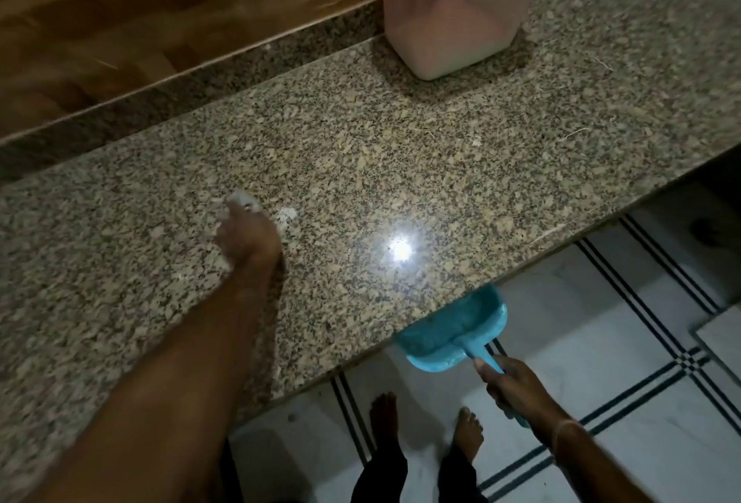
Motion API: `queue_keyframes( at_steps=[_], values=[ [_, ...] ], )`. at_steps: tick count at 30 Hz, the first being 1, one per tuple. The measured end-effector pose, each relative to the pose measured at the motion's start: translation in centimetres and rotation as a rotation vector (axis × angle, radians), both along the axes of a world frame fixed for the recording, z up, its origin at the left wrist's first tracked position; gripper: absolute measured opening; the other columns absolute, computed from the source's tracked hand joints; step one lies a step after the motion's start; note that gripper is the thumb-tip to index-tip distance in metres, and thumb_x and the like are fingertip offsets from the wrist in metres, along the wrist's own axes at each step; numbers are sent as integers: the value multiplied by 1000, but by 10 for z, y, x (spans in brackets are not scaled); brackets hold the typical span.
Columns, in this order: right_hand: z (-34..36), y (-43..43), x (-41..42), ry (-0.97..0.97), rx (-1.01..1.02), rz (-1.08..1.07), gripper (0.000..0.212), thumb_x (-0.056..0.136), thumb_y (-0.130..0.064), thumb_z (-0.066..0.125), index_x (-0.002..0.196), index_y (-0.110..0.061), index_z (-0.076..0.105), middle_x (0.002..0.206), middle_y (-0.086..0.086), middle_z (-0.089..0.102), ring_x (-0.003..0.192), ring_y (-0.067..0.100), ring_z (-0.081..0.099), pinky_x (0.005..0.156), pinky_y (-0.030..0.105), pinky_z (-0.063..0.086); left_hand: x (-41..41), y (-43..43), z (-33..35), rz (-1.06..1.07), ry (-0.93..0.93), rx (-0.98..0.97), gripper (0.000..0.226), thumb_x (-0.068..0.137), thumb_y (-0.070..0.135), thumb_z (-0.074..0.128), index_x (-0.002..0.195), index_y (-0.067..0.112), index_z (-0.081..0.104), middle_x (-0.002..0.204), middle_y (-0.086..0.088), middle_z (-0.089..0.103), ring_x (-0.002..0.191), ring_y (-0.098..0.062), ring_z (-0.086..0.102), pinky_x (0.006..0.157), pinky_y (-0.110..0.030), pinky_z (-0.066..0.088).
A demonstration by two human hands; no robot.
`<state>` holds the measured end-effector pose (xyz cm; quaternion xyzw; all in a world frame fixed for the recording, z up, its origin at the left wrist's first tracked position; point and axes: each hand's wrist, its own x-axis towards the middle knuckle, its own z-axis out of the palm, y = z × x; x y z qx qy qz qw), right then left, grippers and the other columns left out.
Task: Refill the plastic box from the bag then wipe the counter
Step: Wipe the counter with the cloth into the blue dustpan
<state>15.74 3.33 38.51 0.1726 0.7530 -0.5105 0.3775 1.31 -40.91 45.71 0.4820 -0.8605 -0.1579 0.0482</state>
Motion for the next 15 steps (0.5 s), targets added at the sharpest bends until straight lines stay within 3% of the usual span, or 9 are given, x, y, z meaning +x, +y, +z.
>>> queue_keyframes(
  at_steps=[2, 4, 7, 10, 11, 13, 15],
  values=[
    [1, -5, -3, 8, 12, -13, 34, 102, -40, 63, 79, -15, 56, 56, 1, 50, 47, 14, 43, 47, 27, 35, -22, 52, -2, -294, -46, -88, 50, 99, 26, 57, 145, 13, 42, 130, -21, 57, 109, -33, 59, 82, -42, 57],
    [4, -7, -7, 16, 24, -9, 34, 102, -42, 61, 81, -15, 57, 56, 0, 52, 47, 14, 44, 47, 28, 36, -25, 118, -1, -568, -33, -103, 46, 98, 23, 60, 143, 16, 47, 127, -14, 60, 109, -27, 59, 84, -40, 57],
    [11, -11, -7, 12, 24, -41, 33, 103, -40, 60, 84, -13, 56, 55, -1, 50, 47, 13, 42, 46, 26, 34, -10, 177, 10, -824, 119, 227, 44, 103, 19, 53, 146, 24, 48, 135, -7, 57, 118, -24, 54, 96, -41, 53],
    [22, -10, -7, 14, 17, -69, 32, 103, -40, 60, 84, -14, 56, 57, -2, 49, 48, 11, 41, 45, 25, 33, -26, 131, 14, -518, 310, 276, 33, 105, 22, 47, 138, 21, 53, 113, 3, 58, 87, -11, 57, 62, -20, 53],
    [25, -5, -6, 22, 12, -86, 32, 103, -40, 60, 83, -15, 55, 58, -1, 50, 49, 12, 41, 46, 26, 34, -37, 107, 13, -421, 339, 212, 32, 104, 25, 46, 136, 22, 53, 113, 1, 58, 87, -13, 58, 61, -21, 53],
    [28, -1, -5, 19, 11, -89, 32, 103, -41, 60, 84, -15, 56, 59, 0, 51, 50, 13, 42, 46, 26, 34, -51, 47, 9, -263, 236, 96, 38, 103, 26, 46, 140, 20, 50, 128, -14, 58, 105, -29, 61, 82, -39, 57],
    [27, 5, 0, -3, 4, -107, 32, 103, -42, 60, 88, -14, 59, 59, 0, 50, 50, 13, 41, 46, 27, 33, -66, 14, 2, -160, 85, 16, 44, 102, 23, 53, 144, 12, 45, 138, -24, 52, 123, -40, 53, 98, -50, 46]
  ],
)
